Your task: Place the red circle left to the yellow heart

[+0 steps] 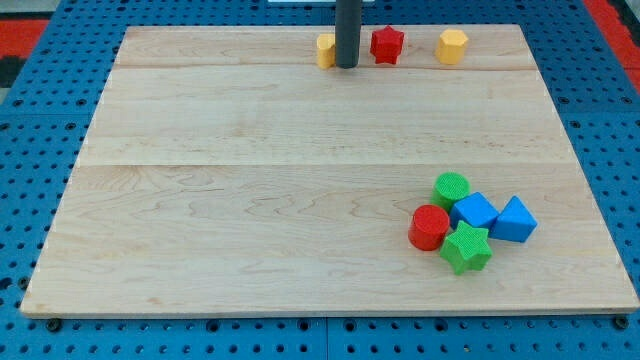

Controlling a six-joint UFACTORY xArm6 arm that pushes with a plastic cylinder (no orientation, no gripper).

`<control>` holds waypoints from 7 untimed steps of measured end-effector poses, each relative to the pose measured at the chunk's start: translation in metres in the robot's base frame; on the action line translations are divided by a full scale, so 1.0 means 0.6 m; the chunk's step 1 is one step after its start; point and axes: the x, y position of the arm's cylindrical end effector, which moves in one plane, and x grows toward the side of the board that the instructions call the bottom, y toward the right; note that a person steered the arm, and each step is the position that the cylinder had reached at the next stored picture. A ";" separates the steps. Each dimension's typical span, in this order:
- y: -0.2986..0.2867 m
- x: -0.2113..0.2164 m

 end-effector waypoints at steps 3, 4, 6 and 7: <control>0.341 0.234; 0.366 0.360; 0.163 0.468; 0.107 0.450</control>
